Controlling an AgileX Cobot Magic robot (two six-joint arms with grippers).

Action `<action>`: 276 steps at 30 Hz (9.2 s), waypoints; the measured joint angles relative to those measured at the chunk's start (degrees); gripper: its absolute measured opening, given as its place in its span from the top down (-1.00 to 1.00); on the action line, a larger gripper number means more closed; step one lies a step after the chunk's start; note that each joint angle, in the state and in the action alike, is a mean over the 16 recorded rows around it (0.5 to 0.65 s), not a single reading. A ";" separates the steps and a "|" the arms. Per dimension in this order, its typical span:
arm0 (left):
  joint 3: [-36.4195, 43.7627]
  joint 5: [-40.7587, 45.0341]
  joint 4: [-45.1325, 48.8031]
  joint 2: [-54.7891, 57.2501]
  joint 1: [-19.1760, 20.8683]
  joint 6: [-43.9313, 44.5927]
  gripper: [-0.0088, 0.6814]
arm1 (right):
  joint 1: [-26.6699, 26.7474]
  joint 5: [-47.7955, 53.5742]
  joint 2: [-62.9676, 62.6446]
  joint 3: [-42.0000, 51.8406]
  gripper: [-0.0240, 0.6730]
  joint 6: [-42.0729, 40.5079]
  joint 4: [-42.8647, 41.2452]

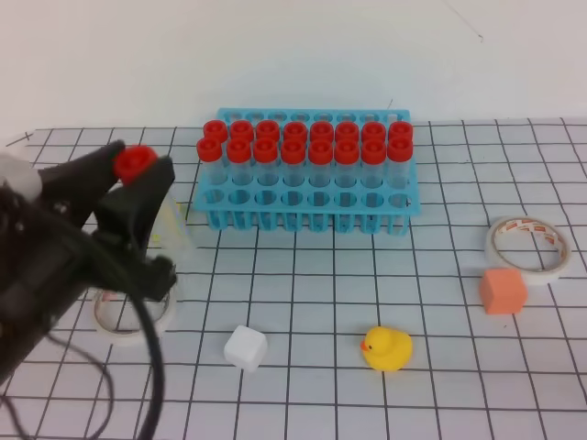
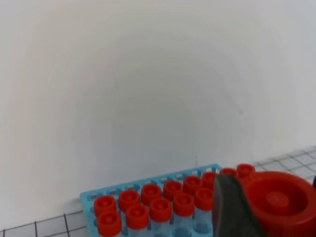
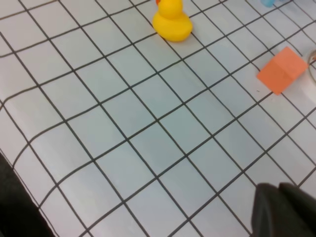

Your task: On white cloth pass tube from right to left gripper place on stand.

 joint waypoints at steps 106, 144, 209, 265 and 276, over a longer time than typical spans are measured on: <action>-25.56 -11.38 10.10 38.30 11.05 -2.89 -0.16 | 0.00 0.00 0.00 0.00 0.94 0.00 0.09; 15.31 10.76 10.03 -34.00 11.05 7.72 0.97 | 0.00 0.00 0.00 0.00 0.94 0.00 0.09; 33.26 39.46 3.88 -53.17 25.38 -4.34 0.98 | 0.00 0.15 -0.08 0.10 0.94 0.00 0.87; 33.26 39.61 4.43 -53.18 25.38 -5.56 0.98 | -49.85 -25.66 -0.76 0.10 0.94 1.16 1.94; 33.26 39.61 4.44 -53.18 25.38 -5.66 0.98 | -64.91 -27.17 -0.59 0.15 0.94 0.88 2.77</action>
